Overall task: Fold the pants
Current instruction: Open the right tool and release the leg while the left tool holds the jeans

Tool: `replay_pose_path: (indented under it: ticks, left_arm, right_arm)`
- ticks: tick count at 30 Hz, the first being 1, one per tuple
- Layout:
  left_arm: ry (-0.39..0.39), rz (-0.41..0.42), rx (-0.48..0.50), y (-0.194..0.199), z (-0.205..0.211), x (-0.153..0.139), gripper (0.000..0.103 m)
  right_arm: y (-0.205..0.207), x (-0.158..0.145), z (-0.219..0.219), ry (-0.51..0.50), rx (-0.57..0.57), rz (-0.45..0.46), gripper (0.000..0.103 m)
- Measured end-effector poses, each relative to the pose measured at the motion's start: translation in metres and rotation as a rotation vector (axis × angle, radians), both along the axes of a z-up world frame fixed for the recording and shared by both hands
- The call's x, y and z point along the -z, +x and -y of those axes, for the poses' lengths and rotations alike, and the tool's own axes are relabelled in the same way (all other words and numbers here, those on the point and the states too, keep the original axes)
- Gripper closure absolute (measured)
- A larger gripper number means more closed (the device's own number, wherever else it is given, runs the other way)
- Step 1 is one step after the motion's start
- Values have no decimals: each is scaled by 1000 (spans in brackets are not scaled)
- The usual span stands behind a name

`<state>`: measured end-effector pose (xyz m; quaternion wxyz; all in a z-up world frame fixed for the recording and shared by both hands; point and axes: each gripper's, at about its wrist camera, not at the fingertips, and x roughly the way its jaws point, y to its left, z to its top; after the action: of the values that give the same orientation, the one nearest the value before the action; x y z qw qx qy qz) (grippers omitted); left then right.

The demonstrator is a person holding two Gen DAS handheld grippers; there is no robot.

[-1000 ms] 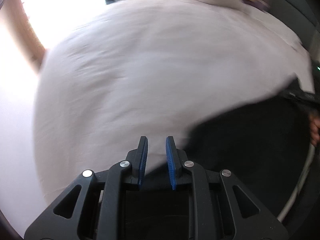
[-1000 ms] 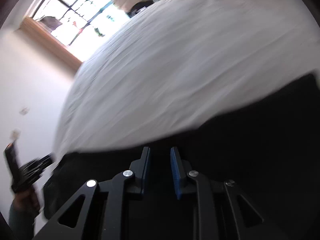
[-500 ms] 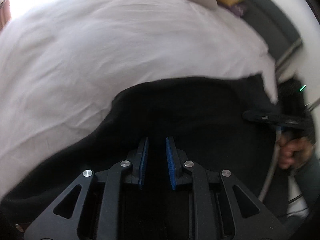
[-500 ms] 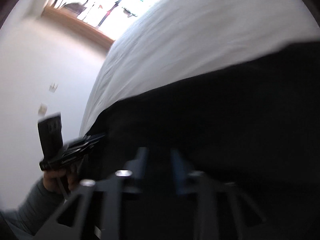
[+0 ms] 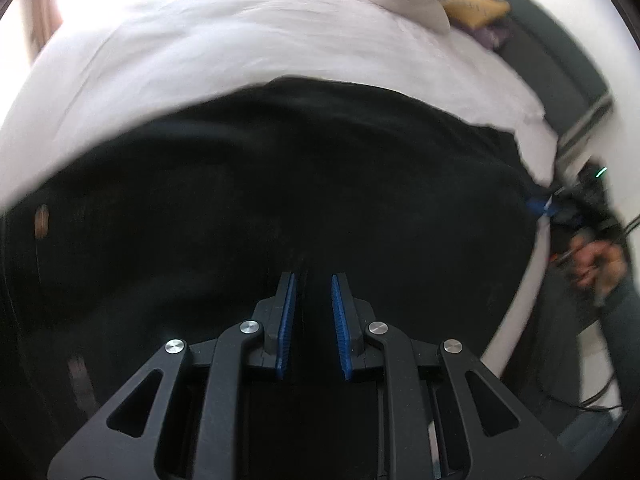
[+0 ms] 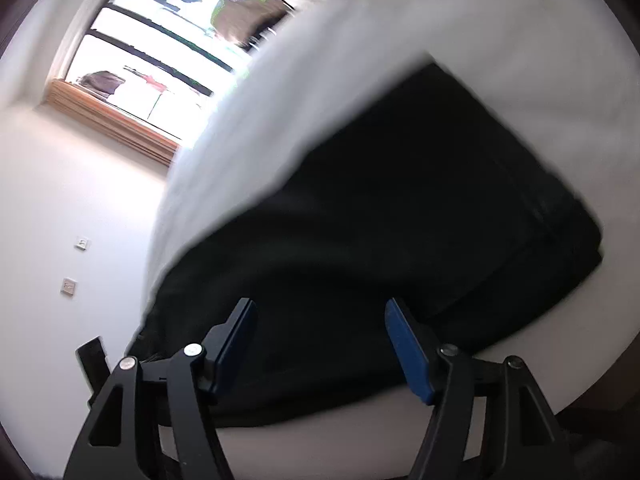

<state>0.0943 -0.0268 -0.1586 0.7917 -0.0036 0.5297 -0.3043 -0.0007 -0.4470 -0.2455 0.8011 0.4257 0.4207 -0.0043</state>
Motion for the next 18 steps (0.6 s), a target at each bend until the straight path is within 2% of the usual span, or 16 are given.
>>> replay_pose_path:
  ticks: [1, 3, 6, 7, 9, 10, 12, 14, 16, 18]
  left_arm:
    - [-18, -5, -33, -3, -11, 2, 85]
    - [-39, -13, -68, -10, -30, 5, 85]
    - [-75, -13, -70, -21, -45, 5, 85]
    - [-77, -15, -72, -26, -45, 6, 85]
    - [-63, -6, -78, -39, -44, 4, 85]
    - [-51, 0, -81, -39, -38, 2, 85]
    - [-10, 31, -78, -51, -30, -5, 85]
    - [-2, 30, -65, -60, -20, -5, 85]
    - [5, 17, -79, -63, -22, 1, 85]
    - [-65, -18, -105, -64, -40, 5, 85]
  right_arm:
    - [-3, 7, 7, 36, 31, 9, 55]
    - [-2, 12, 19, 74, 98, -2, 63]
    - [-12, -1, 22, -71, 110, -89, 63]
    - [-12, -7, 18, -146, 104, -144, 58]
    - [-9, -16, 10, -282, 112, -278, 43]
    - [-8, -25, 3, -288, 108, -258, 43]
    - [-2, -47, -18, -204, 69, -73, 39]
    - [18, -60, -42, -156, 5, 39, 32]
    - [44, -52, -60, -114, -72, 59, 30]
    - [59, -28, -55, -105, -79, -25, 30]
